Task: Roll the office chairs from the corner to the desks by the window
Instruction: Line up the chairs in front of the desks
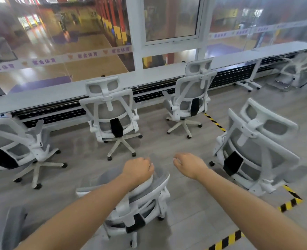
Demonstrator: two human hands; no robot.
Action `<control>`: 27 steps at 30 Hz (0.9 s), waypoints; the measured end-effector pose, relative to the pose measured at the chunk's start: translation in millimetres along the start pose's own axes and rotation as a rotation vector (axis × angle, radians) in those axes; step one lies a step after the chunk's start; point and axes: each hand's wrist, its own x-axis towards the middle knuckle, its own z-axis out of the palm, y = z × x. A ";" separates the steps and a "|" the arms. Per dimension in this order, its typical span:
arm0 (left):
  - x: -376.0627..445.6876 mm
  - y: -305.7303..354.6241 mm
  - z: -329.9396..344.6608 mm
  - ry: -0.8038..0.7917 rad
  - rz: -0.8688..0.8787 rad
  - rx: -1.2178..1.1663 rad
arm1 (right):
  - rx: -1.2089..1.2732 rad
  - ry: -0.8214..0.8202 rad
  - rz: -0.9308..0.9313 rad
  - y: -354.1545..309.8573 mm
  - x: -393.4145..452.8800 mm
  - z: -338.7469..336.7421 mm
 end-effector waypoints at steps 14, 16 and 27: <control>184.5 278.7 -6.0 0.051 0.231 0.101 | -0.038 0.204 0.283 310.8 -42.0 -119.8; 209.2 312.9 -7.8 0.037 0.266 0.090 | -0.047 0.242 0.302 343.3 -43.5 -131.4; 367.1 420.7 1.4 0.193 0.484 0.060 | -0.175 0.489 0.419 470.1 9.4 -152.2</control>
